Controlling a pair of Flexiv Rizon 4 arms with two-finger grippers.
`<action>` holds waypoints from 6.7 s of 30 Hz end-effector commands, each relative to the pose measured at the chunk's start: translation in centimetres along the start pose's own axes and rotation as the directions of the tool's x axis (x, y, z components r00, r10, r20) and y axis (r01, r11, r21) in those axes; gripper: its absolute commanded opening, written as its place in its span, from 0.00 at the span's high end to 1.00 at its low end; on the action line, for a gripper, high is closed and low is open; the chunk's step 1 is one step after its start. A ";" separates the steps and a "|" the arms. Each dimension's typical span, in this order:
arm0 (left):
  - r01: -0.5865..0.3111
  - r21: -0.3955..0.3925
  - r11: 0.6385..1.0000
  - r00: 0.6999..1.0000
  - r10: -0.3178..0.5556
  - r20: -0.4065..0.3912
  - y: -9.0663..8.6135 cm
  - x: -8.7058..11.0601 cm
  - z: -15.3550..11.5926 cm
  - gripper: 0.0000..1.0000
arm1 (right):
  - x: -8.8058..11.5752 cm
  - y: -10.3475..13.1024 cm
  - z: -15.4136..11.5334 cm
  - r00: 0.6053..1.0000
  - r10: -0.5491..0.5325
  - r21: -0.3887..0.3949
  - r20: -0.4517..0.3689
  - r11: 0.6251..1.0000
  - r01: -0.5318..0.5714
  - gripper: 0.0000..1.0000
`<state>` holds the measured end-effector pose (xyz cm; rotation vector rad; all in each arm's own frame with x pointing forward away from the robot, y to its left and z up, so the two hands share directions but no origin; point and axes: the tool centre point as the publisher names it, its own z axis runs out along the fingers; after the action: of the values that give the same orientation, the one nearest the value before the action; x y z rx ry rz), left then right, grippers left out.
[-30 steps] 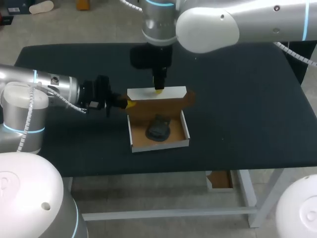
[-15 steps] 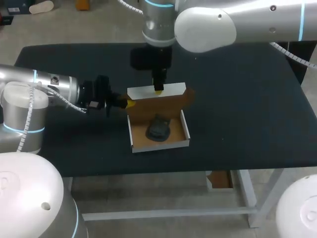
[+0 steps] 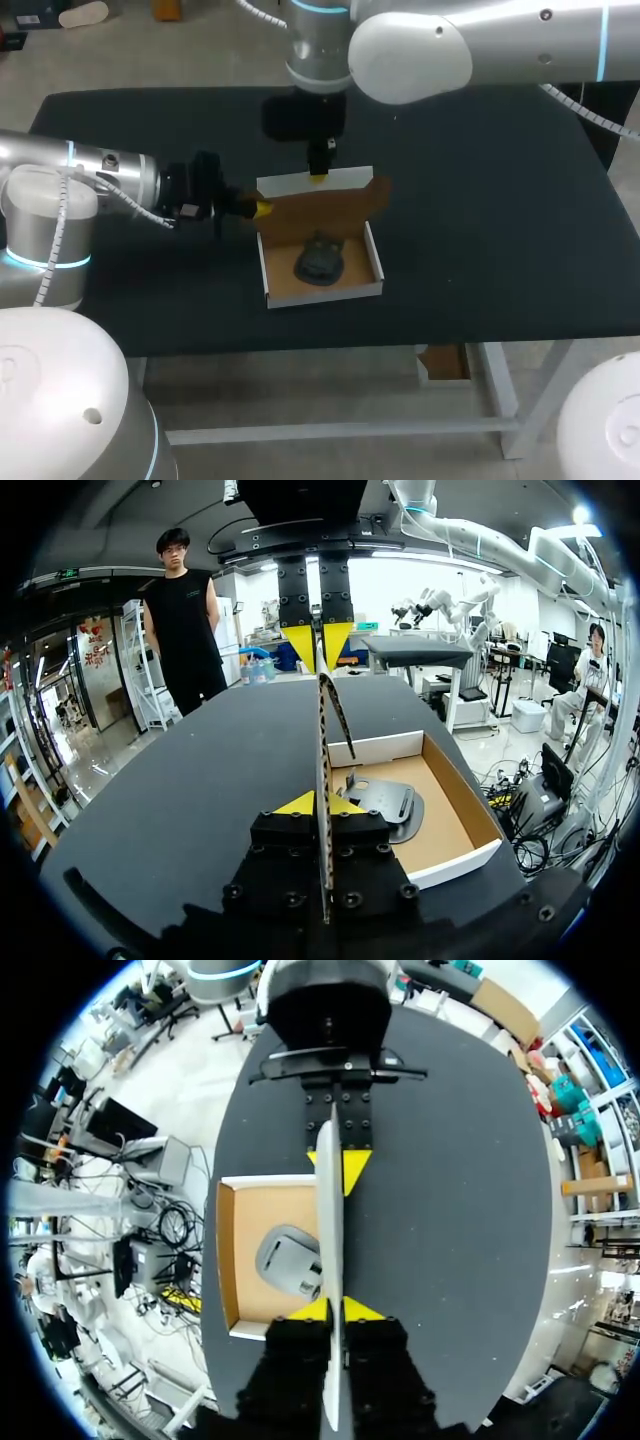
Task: Assemble the packaging by folding the flat box into shape, placing the metal phone stand inside, and closing the box properly
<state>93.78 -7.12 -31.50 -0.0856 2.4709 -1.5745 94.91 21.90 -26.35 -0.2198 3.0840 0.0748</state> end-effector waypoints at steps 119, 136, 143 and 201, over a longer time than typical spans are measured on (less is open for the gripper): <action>-0.518 -0.008 0.855 0.841 0.512 0.175 1.6 0.8 0.3 1.00 | 0.5 -7.3 -6.4 0.512 0.825 0.139 -0.240 0.551 -0.823 0.00; -0.609 -0.043 0.792 0.768 0.602 0.216 2.7 1.4 0.7 1.00 | 3.0 -7.8 -6.3 0.244 0.912 0.331 -0.329 0.354 -0.875 0.00; -0.642 -0.030 0.766 0.744 0.633 0.213 2.8 1.8 0.7 1.00 | 3.0 -7.8 -6.3 0.244 0.912 0.331 -0.329 0.354 -0.875 0.00; -0.744 -0.063 0.665 0.630 0.730 0.264 3.2 3.7 1.0 1.00 | 10.0 -7.7 3.3 -0.139 0.928 0.584 -0.345 0.096 -0.806 0.56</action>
<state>90.85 -7.18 -34.99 0.6195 1.8528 -1.1426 86.79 13.10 -30.51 2.5146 2.9049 -0.3471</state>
